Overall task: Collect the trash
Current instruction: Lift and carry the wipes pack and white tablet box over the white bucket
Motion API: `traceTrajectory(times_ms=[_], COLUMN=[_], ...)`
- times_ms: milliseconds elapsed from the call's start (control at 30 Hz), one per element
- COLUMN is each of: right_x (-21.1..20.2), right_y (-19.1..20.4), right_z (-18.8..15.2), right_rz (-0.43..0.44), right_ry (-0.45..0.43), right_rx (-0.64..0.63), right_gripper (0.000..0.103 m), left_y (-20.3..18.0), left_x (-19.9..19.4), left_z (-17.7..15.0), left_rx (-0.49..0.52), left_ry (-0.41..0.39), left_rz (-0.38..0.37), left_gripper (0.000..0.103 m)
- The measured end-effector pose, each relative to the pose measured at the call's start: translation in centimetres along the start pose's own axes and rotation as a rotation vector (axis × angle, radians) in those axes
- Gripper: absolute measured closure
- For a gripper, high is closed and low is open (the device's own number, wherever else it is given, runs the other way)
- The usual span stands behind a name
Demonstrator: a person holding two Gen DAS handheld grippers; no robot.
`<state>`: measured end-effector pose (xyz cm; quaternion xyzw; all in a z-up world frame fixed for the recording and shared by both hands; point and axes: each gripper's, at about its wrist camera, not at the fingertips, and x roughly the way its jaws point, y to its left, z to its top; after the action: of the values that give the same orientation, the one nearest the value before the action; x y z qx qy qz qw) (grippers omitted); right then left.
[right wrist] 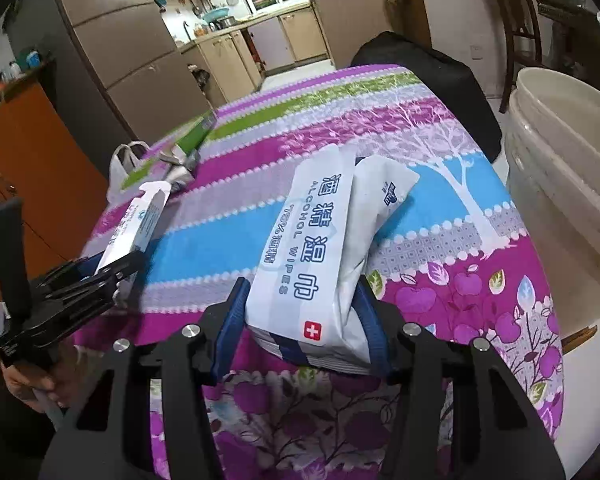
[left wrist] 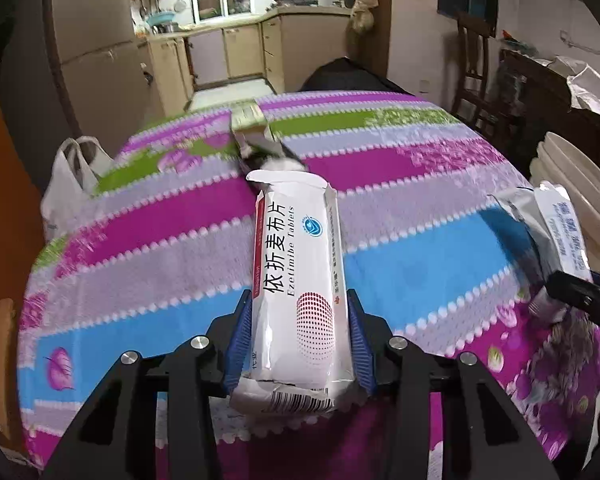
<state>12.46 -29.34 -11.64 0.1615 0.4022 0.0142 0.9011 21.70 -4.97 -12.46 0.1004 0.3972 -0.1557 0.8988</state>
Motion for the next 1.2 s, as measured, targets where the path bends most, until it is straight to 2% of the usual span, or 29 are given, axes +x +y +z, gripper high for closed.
traceTrajectory(times_ms=[267, 467, 833, 967, 1200], right_x=[-4.0, -8.7, -16.3, -17.5, -18.3], right_y=[-0.9, -3.9, -11.8, -15.4, -20.7], right_z=[3.1, 6.0, 9.5, 9.8, 10.6], right_rz=[0.037, -0.007, -0.207, -0.290, -0.356], right_ry=[-0.039, -0.088, -0.178, -0.164, -0.115], right_rx=[-0.008, -0.015, 0.018, 0.037, 0.102], right_gripper=[0.052, 0.052, 0.052, 0.052, 0.052], left_y=[-4.7, -9.8, -21.4, -25.6, -33.0], left_x=[-2.8, -4.6, -6.8, -7.1, -6.3], left_z=[4.6, 8.0, 13.9, 15.2, 16.6], left_rx=[0.104, 0.197, 0.378, 0.428, 0.516], left_ry=[-0.103, -0.182, -0.305, -0.327, -0.336], left_rz=[0.004, -0.035, -0.121, -0.150, -0.202], left_gripper=[0.057, 0.057, 0.057, 0.057, 0.057])
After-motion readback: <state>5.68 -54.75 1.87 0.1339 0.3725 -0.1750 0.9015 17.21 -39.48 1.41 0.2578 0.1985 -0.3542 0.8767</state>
